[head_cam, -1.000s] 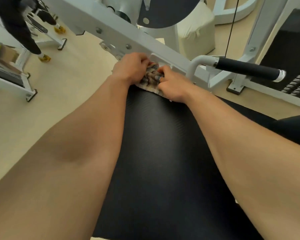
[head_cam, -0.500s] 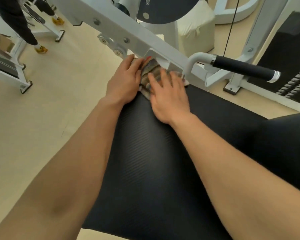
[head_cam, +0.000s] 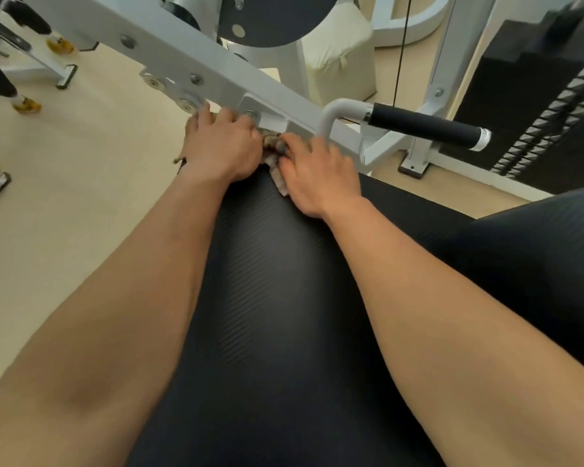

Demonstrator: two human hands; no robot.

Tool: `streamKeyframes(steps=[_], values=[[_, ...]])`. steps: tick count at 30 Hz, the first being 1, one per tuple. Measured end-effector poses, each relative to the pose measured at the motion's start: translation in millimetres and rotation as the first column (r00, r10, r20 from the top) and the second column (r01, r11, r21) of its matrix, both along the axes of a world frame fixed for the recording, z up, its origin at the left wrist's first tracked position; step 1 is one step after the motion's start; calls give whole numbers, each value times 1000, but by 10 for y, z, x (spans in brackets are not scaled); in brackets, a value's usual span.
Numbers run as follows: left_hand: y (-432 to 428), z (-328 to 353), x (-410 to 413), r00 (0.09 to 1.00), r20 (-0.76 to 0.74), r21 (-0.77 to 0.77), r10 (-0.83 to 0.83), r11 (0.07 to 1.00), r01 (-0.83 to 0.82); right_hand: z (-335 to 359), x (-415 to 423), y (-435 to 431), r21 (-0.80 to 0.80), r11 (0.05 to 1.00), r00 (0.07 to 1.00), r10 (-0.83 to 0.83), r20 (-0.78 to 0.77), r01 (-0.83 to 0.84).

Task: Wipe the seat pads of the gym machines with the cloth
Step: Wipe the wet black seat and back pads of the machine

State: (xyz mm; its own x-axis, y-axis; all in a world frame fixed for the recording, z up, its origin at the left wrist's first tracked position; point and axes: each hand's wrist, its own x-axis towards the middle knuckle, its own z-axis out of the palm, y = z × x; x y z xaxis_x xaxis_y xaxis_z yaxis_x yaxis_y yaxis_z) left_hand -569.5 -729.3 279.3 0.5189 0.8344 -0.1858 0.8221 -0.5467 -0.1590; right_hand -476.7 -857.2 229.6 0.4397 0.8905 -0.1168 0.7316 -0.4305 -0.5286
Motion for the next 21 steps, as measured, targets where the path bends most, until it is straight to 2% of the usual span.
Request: streamKeyframes(steps=[1, 3, 5, 7, 9, 13, 16, 21], values=[[-65, 19, 131, 996, -88, -8, -22, 1000, 21, -19, 52, -42, -16, 999, 999, -36, -29, 35], [-235, 2, 313, 982, -170, -21, -81, 997, 79, -28, 69, -118, -61, 991, 992, -119, -43, 116], [-477, -70, 335, 989, -107, -35, -99, 995, 95, -16, -16, -207, -88, 978, 982, -188, -11, 187], [-730, -202, 186, 992, 66, -22, -109, 994, 111, 2, -150, -364, -95, 969, 973, -229, 5, 228], [-975, -259, -36, 983, 150, -29, -109, 993, 114, -1, -332, -604, -162, 966, 978, -207, -18, 201], [-1471, -270, -729, 985, 123, -22, -118, 992, 122, 21, -998, -1173, -252, 958, 984, -162, -76, 138], [-1973, -231, -1477, 992, 109, -21, -58, 998, 61, 38, -1700, -1654, -245, 966, 992, -100, -70, 80], [-2803, -122, -2569, 999, -15, -21, -34, 999, 33, -55, -2477, -2512, -180, 982, 998, 64, -12, -65]])
